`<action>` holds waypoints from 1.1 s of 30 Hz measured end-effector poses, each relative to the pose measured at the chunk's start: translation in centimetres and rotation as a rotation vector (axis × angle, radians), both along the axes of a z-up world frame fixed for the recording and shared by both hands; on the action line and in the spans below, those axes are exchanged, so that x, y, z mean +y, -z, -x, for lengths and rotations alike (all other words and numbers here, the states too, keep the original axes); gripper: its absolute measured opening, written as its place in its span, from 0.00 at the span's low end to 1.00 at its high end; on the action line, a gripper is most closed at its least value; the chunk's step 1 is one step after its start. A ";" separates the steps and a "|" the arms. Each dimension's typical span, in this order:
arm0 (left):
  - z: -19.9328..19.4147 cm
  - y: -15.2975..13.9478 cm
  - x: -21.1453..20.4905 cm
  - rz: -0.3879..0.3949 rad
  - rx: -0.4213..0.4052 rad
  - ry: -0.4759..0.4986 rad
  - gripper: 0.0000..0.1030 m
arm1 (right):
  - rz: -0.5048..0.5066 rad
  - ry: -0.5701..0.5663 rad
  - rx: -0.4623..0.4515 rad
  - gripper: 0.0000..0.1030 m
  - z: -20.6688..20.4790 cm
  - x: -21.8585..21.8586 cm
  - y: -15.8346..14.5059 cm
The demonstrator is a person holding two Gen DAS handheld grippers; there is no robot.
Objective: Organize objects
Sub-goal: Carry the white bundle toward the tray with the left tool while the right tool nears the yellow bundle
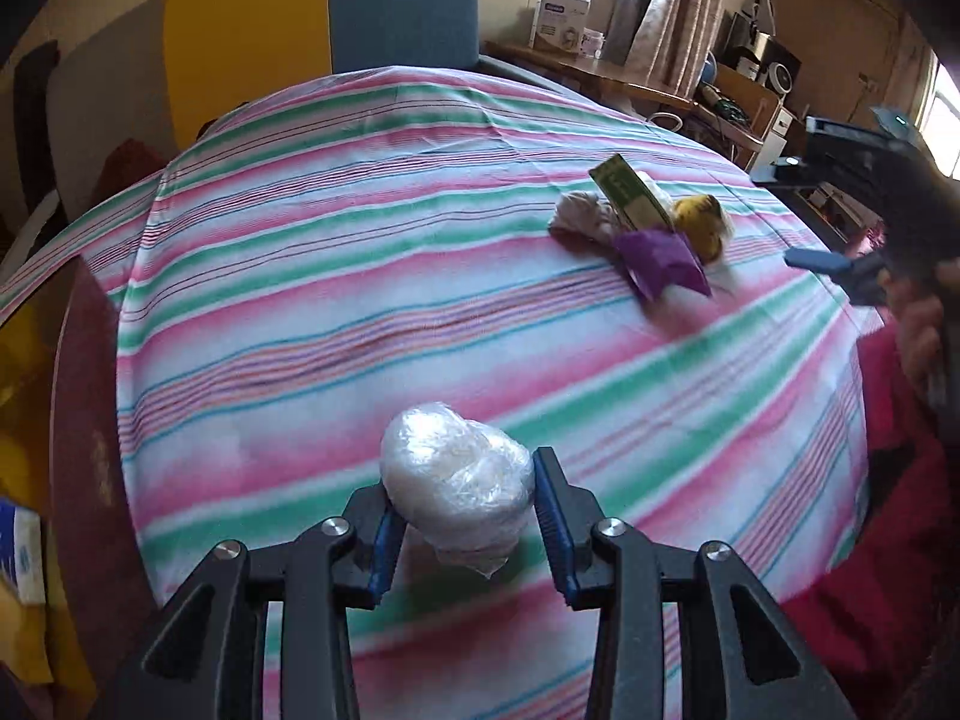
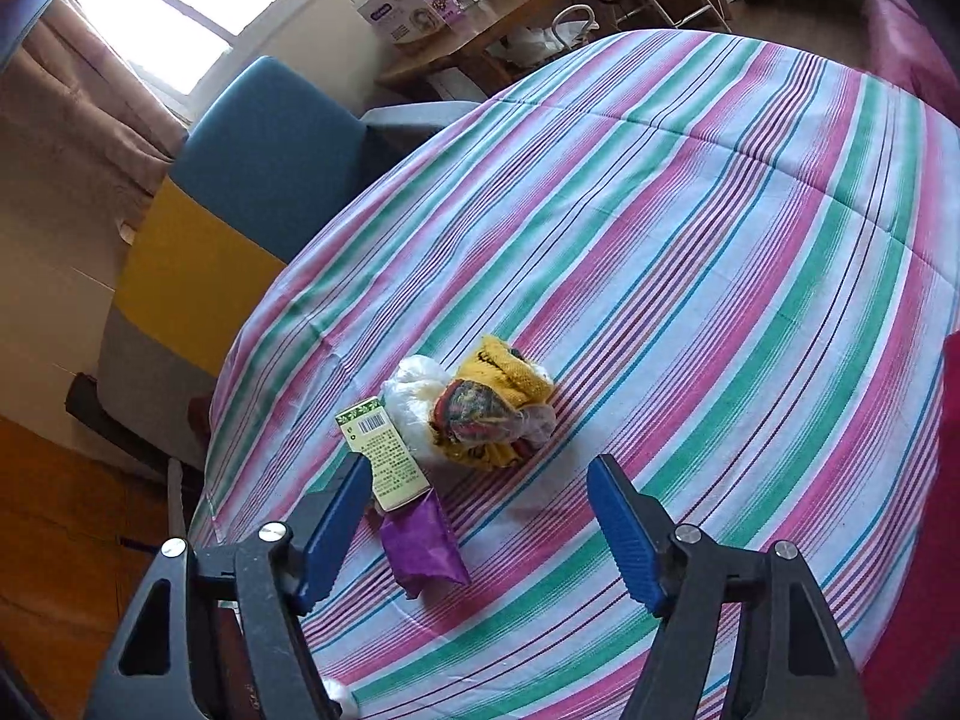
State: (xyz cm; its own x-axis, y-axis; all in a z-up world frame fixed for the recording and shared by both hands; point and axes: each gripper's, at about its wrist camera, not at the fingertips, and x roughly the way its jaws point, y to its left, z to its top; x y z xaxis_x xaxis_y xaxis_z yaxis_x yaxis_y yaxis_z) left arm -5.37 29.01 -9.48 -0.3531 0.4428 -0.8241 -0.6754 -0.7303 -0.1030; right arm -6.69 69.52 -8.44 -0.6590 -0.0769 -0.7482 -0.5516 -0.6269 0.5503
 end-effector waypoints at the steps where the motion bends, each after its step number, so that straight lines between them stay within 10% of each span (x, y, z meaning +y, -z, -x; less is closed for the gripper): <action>1: -0.5 0.0 -0.6 -0.002 0.005 0.004 0.38 | -0.003 -0.006 -0.008 0.72 0.1 -0.1 0.1; 20: -1.2 1.5 -2.0 -0.058 0.014 0.011 0.38 | -0.054 -0.049 -0.081 0.61 0.7 -1.3 0.4; 33: -1.1 1.6 -2.2 -0.087 0.002 0.007 0.38 | -0.100 -0.021 -0.121 0.70 4.2 -1.0 -0.8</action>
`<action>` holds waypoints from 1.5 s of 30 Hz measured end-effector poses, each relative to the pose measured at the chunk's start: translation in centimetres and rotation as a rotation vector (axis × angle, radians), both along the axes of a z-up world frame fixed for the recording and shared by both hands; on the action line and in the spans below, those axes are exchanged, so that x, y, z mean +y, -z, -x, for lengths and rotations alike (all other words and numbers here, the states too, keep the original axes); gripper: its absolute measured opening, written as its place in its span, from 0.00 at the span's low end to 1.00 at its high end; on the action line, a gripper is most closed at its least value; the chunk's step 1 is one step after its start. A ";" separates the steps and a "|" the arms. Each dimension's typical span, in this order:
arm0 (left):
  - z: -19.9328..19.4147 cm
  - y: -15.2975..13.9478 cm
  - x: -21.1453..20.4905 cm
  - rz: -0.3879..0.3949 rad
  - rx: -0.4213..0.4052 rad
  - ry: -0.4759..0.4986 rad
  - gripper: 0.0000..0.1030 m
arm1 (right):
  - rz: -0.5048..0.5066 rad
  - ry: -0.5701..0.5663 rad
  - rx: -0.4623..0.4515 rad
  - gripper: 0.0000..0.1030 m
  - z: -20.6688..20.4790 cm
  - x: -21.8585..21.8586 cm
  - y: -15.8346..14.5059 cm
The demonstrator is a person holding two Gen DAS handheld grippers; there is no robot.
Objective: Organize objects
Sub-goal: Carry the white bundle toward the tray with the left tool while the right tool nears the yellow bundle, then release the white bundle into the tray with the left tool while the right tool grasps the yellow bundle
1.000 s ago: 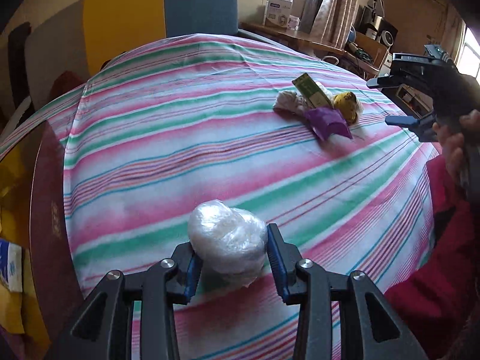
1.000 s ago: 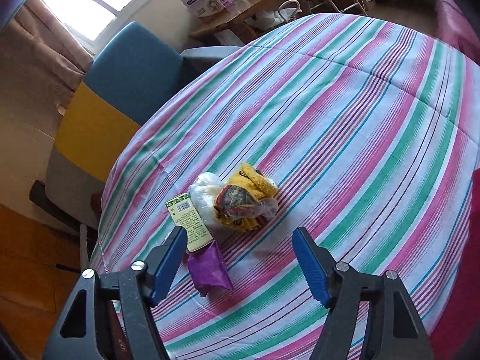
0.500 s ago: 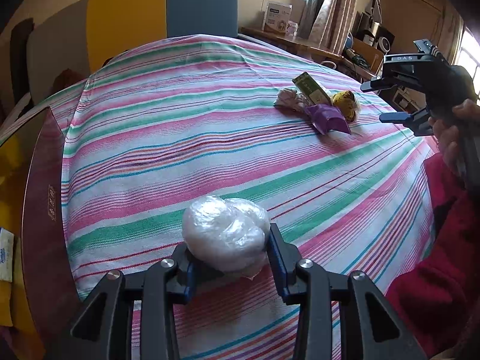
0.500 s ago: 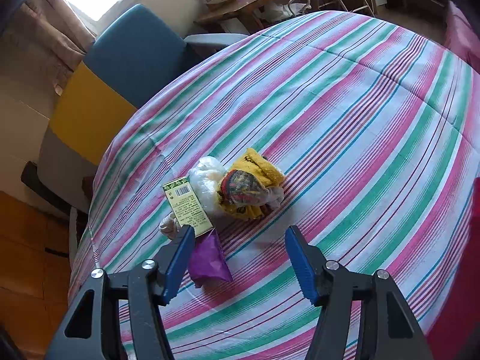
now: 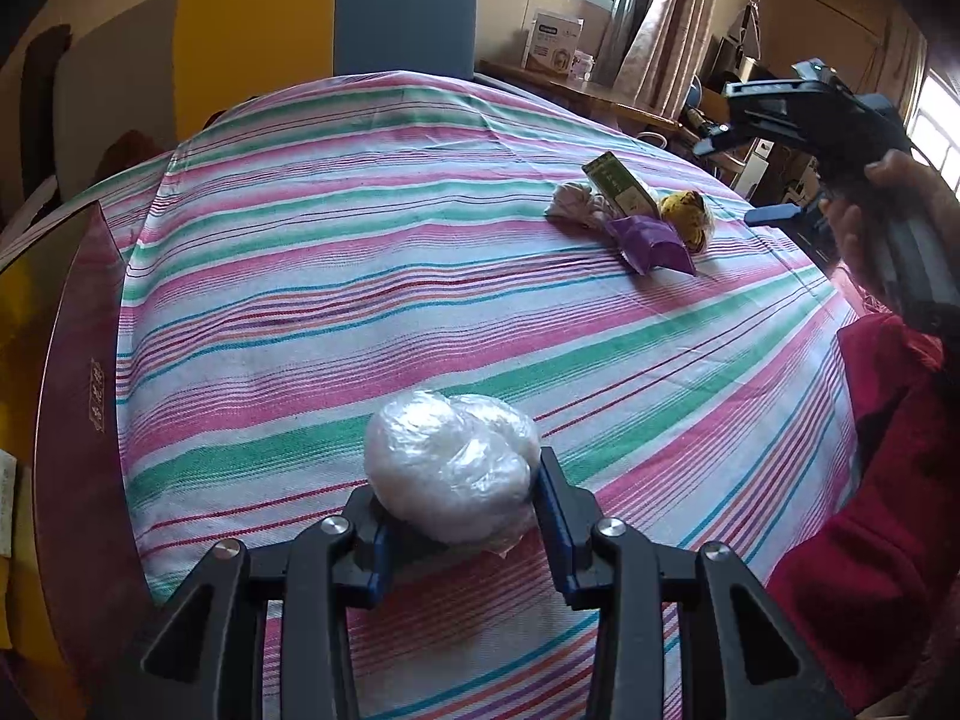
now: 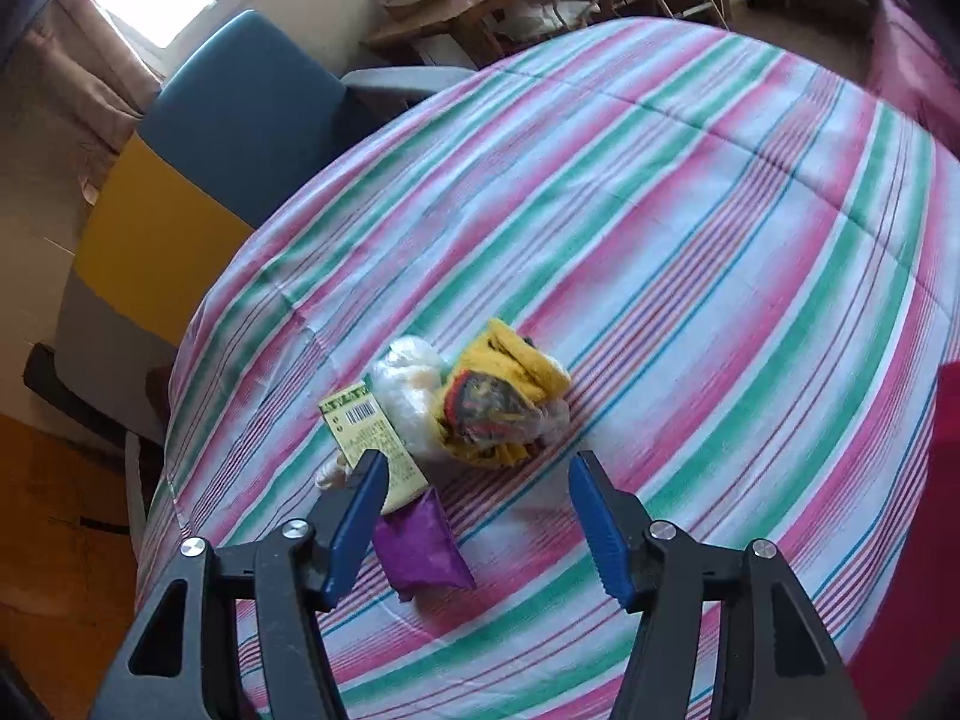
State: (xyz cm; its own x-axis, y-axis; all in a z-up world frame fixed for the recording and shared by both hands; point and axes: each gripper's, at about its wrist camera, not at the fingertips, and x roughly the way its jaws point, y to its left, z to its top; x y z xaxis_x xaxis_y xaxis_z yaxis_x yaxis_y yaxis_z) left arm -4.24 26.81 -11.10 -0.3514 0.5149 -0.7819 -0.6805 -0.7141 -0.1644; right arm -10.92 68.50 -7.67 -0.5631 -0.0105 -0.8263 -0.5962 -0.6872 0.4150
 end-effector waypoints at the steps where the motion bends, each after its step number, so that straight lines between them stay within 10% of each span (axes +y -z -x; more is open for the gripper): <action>1: 0.0 0.0 0.0 0.000 -0.001 0.001 0.38 | -0.010 -0.014 -0.002 0.75 0.8 -0.1 0.1; 11: -0.2 0.0 0.4 0.014 0.010 -0.018 0.38 | -0.125 -0.098 -0.212 0.45 4.2 -0.9 5.2; 25: -0.6 -0.1 0.4 0.030 0.032 -0.023 0.38 | -0.087 -0.136 -0.206 0.61 4.5 -0.5 6.2; 32: -0.9 -0.4 0.6 0.061 0.050 -0.027 0.38 | -0.165 -0.136 -0.248 0.40 4.6 -0.5 6.0; 45: -2.4 -9.2 -3.4 0.014 0.231 -0.129 0.37 | -0.263 -0.178 -0.267 0.38 5.5 -0.8 6.0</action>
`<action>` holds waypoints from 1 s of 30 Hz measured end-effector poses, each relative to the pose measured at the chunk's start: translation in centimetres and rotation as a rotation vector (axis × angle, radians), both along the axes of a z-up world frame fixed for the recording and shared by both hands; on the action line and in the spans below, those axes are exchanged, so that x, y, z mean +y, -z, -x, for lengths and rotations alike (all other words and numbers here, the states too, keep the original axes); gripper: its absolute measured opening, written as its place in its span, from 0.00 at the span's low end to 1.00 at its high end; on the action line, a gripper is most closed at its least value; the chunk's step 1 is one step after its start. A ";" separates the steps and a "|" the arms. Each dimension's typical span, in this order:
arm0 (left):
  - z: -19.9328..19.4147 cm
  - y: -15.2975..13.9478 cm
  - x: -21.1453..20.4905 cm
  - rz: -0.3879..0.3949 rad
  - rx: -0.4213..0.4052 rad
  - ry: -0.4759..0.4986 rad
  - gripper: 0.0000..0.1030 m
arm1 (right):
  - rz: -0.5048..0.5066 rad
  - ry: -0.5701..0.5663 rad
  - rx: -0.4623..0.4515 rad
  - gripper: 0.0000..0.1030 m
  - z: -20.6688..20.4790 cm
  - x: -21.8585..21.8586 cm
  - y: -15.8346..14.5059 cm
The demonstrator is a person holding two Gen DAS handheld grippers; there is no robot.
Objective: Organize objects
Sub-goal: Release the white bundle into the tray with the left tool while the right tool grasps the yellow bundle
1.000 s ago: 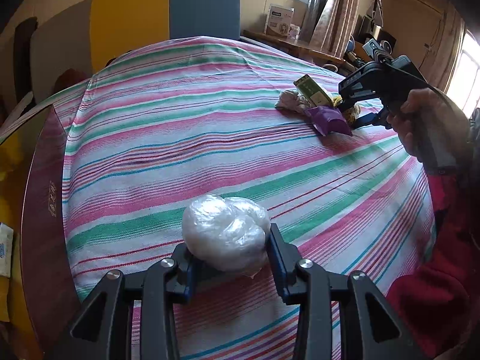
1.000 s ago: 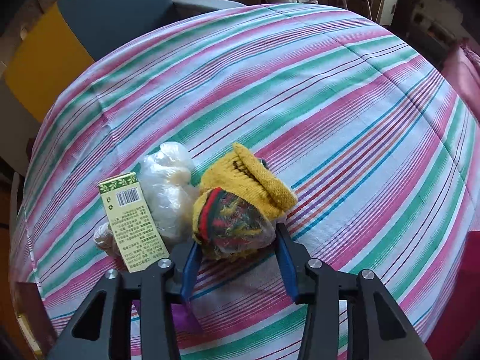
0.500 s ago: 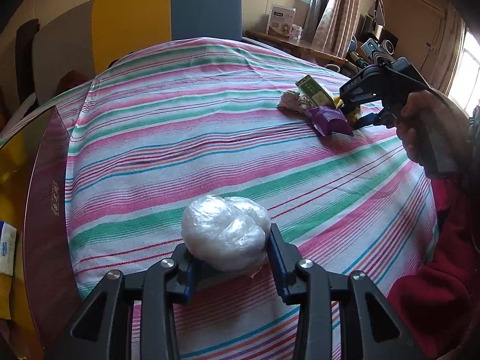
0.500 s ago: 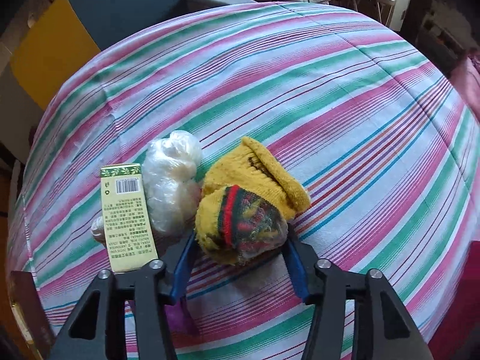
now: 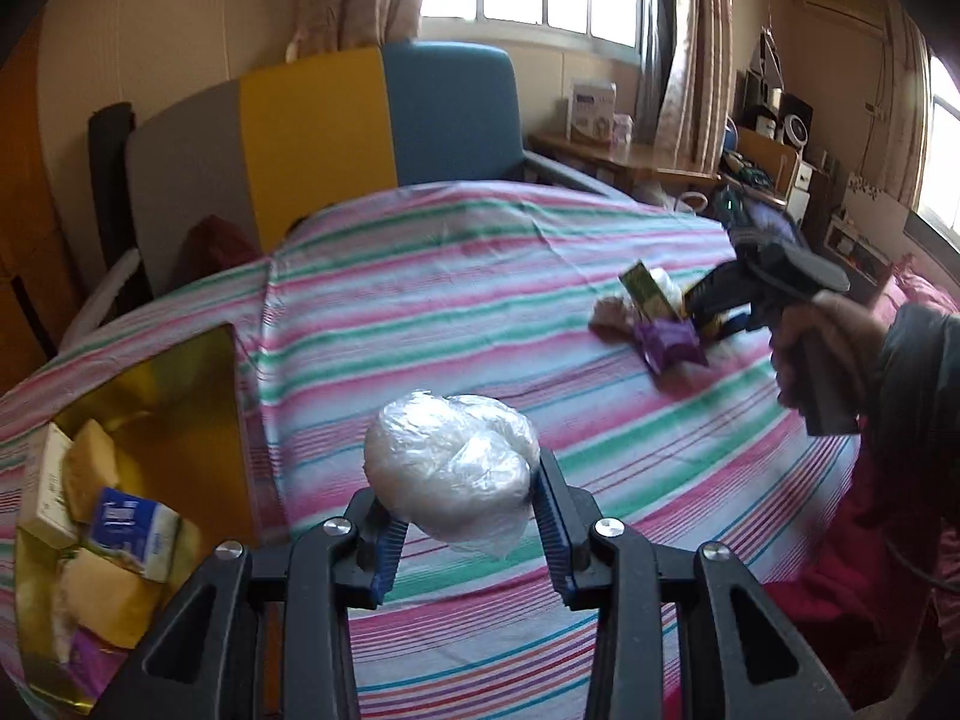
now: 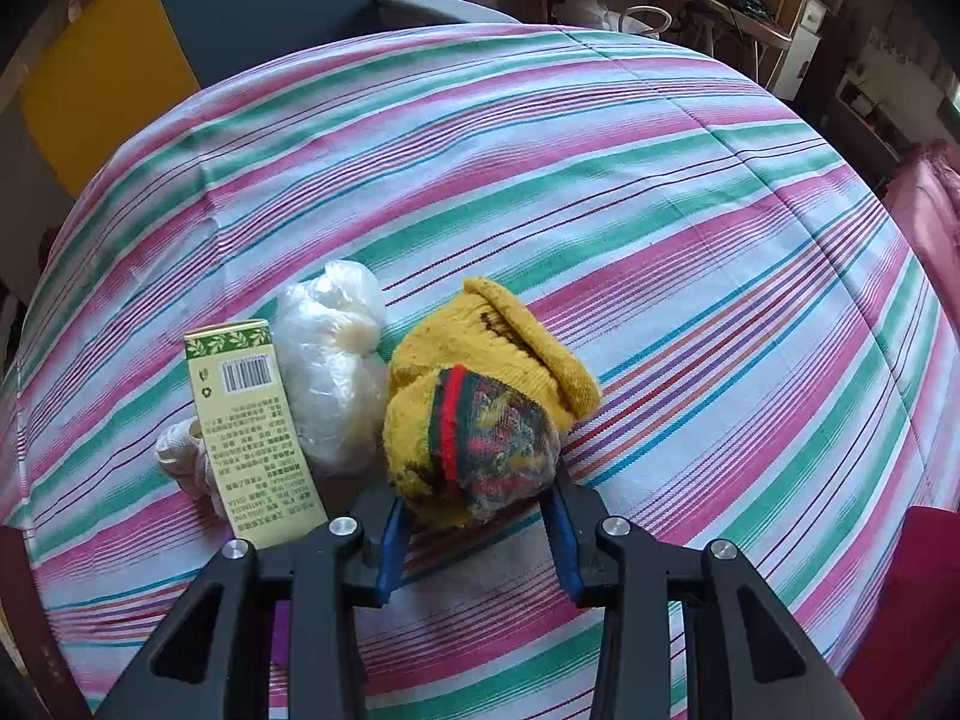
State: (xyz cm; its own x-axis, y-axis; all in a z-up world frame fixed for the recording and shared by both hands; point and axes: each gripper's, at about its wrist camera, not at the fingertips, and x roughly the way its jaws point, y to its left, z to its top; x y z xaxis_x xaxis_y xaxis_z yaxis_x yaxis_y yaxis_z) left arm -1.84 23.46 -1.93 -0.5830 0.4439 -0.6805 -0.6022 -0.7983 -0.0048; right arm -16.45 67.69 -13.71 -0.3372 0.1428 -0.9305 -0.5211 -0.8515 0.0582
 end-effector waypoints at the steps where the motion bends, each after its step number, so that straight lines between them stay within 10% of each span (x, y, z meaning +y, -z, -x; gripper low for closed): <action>1: -0.2 -0.6 -0.5 -0.005 0.011 -0.009 0.37 | -0.006 -0.004 -0.001 0.38 0.0 0.0 0.0; 20: -1.4 -2.4 -8.9 -0.051 -0.007 -0.129 0.37 | -0.078 -0.065 -0.016 0.38 -1.0 -1.8 -0.6; 30: 2.0 -2.4 -24.9 -0.263 -0.131 -0.436 0.37 | -0.104 -0.086 -0.027 0.38 -1.2 -2.6 -0.6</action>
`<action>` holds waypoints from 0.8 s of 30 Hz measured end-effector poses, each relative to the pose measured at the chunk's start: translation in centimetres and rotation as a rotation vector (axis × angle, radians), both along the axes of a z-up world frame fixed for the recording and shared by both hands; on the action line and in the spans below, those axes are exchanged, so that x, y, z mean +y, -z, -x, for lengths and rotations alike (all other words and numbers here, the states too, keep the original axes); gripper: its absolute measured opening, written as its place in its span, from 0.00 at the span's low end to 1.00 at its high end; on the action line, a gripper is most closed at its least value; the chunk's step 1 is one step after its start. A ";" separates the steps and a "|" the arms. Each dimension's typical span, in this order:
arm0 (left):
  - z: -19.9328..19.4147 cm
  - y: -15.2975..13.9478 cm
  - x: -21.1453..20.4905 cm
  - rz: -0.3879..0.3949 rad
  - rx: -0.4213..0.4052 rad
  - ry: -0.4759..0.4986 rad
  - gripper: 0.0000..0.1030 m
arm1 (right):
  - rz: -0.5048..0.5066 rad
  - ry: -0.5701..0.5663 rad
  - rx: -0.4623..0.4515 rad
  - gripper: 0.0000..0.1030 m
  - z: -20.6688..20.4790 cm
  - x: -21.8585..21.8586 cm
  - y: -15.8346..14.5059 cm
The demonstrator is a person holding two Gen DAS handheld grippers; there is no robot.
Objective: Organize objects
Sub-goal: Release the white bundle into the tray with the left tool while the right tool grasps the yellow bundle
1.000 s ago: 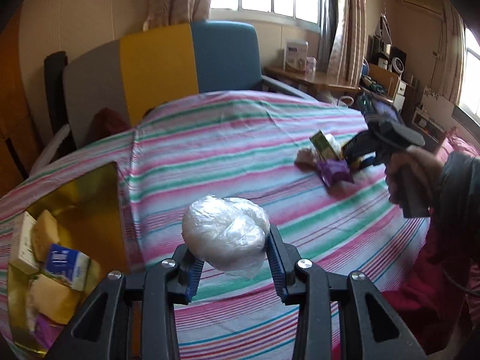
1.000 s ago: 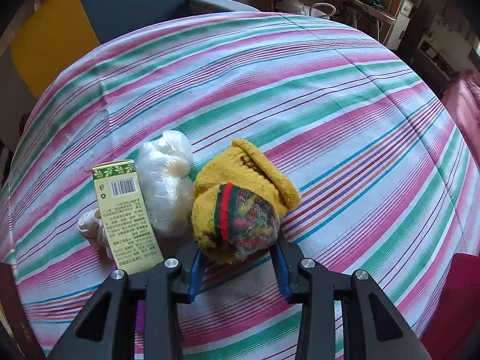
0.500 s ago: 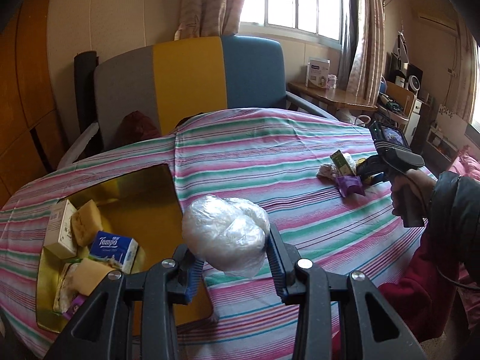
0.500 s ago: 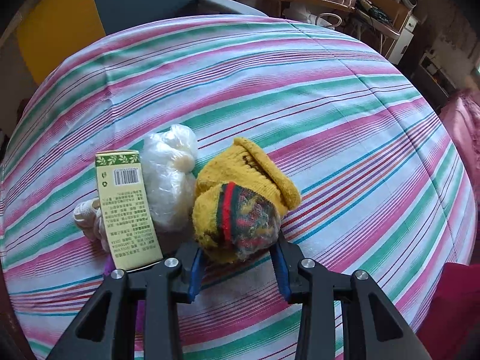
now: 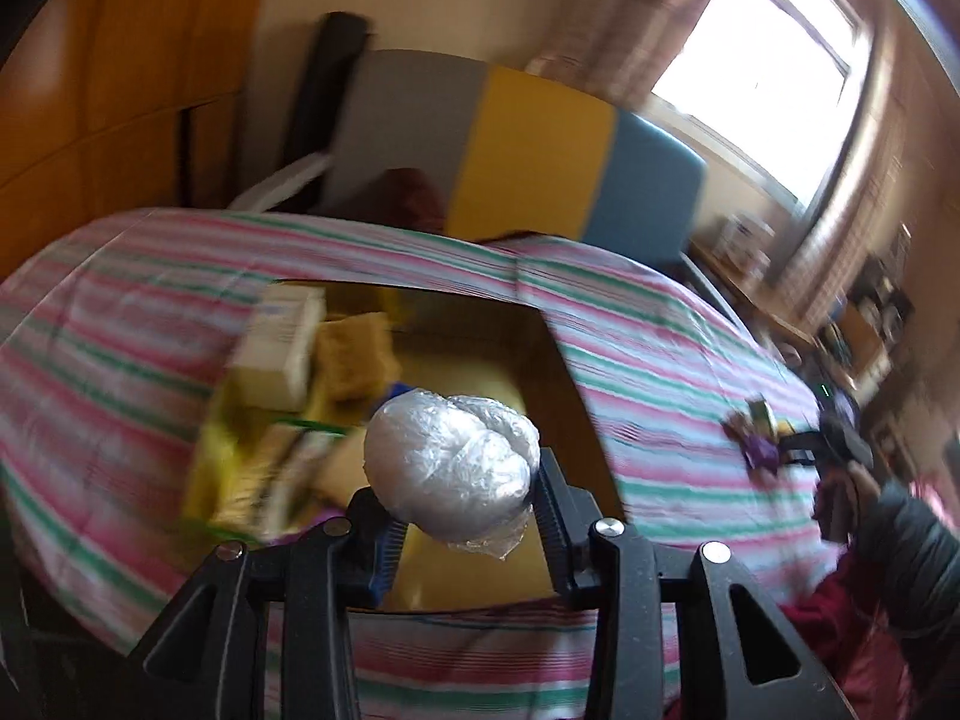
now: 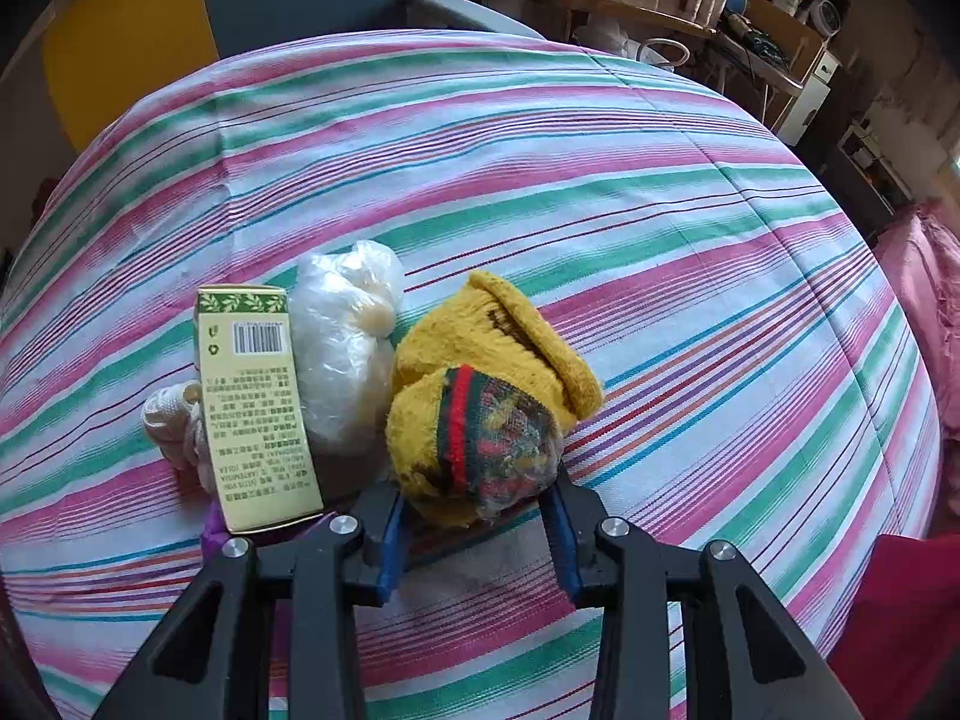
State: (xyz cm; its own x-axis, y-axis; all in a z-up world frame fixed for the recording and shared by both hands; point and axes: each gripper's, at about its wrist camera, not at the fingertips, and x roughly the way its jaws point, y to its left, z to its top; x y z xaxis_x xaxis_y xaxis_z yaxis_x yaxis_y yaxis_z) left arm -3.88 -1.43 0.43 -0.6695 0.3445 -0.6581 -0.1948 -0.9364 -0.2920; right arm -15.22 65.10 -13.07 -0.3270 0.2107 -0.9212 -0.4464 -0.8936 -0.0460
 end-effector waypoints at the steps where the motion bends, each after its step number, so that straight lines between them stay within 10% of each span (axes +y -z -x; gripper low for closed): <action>1: 0.3 0.2 -1.3 -0.013 -0.013 -0.032 0.37 | -0.002 -0.001 -0.001 0.38 0.0 0.0 0.0; 9: 6.4 1.5 -1.3 -0.057 -0.107 -0.019 0.37 | -0.015 -0.016 -0.007 0.38 -0.1 -0.7 -0.3; 24: 22.7 9.9 6.4 0.105 -0.336 0.051 0.47 | -0.024 -0.044 -0.013 0.38 0.2 -1.2 -0.4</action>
State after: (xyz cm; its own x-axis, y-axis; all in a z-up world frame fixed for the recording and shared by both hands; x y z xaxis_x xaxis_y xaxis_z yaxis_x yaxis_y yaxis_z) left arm -26.53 4.94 -9.43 -0.3929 0.2906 -0.8725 -0.1513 -0.9563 -0.2504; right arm -15.41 63.91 -12.65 -0.3245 0.2187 -0.9202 -0.4056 -0.9111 -0.0735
